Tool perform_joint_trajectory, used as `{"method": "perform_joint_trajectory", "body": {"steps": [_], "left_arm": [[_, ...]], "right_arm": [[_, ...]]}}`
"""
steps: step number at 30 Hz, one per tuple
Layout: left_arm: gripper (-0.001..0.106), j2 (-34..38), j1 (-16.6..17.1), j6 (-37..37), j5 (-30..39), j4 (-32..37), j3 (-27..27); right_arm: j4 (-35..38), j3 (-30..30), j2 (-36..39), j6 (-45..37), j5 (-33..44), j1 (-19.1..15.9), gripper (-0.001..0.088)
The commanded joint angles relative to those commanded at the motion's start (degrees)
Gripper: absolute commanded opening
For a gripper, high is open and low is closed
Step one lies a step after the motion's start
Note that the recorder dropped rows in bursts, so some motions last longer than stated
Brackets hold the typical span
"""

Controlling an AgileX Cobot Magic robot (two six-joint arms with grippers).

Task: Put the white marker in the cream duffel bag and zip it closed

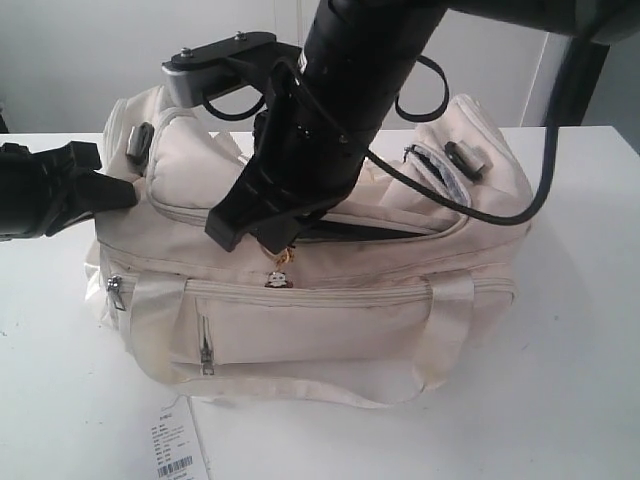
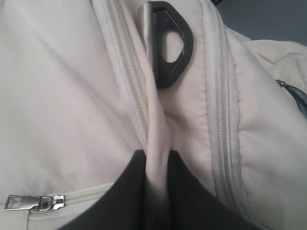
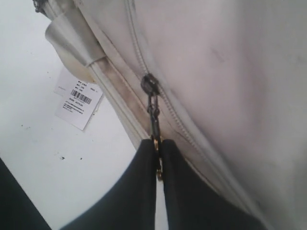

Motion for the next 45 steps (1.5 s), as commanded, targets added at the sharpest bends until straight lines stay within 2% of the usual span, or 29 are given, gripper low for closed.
{"method": "perform_joint_trajectory", "body": {"steps": [12,16,25,35,45], "left_arm": [[0.001,0.0,0.0,0.0,0.0,0.11,0.0],[0.001,0.0,0.0,0.0,0.0,0.11,0.0],[0.001,0.0,0.0,0.0,0.0,0.73,0.0],[0.001,0.0,0.0,0.0,0.0,1.66,0.0],[0.001,0.0,0.0,0.0,-0.32,2.05,0.0]], "right_arm": [[-3.83,0.0,-1.93,0.38,0.0,0.0,0.0],[-6.17,3.0,-3.7,0.38,0.0,0.0,0.0],[-7.18,4.09,-5.48,0.38,0.0,-2.99,0.0],[-8.37,4.2,-5.99,-0.32,0.0,-3.45,0.0],[-8.37,9.09,-10.26,-2.81,0.0,-6.36,0.0]]}}
